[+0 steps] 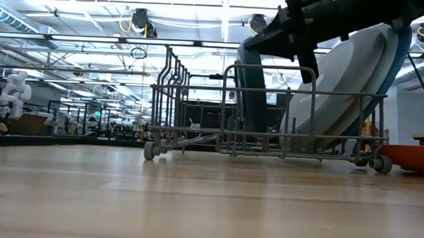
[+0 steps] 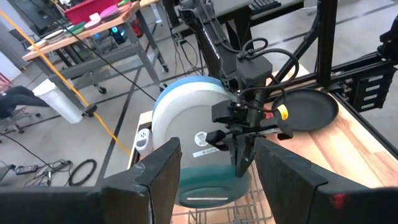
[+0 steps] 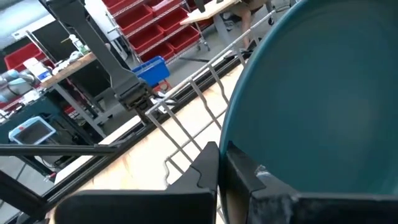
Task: Sort dishes
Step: Put the dark blue plate into the dish rack
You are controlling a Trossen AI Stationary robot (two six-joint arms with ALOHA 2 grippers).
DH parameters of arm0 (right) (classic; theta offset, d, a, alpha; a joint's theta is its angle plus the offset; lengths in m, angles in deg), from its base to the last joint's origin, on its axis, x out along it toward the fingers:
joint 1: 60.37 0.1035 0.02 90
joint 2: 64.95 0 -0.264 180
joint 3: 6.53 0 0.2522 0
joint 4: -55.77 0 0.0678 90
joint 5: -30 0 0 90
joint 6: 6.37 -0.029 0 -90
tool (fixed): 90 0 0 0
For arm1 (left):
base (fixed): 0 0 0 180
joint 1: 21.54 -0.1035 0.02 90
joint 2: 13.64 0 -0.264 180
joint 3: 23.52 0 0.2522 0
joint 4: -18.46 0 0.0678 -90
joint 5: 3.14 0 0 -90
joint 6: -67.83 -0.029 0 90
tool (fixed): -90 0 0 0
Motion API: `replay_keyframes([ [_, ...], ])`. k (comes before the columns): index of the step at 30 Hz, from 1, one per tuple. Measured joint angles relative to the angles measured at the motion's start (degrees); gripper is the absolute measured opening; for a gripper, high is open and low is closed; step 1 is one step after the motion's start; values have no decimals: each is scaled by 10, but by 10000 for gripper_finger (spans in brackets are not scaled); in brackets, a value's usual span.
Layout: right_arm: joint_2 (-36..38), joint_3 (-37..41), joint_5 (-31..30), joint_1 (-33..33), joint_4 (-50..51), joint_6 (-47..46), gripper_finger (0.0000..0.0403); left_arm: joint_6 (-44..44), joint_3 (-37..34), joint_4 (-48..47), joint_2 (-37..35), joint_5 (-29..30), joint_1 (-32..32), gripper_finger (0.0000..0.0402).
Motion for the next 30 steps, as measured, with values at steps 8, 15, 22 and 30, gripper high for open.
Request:
replay_keyframes([
  [8,0,0,0,-5,36,-37,0,0,0,-1,1,0,0,205],
  [15,0,0,-17,-4,75,-60,11,5,0,-3,1,-1,0,205],
  [22,0,0,-19,-4,81,-47,28,13,0,-3,1,-1,0,205],
  [30,-2,1,-17,-5,61,1,7,12,0,-3,1,-1,0,205],
])
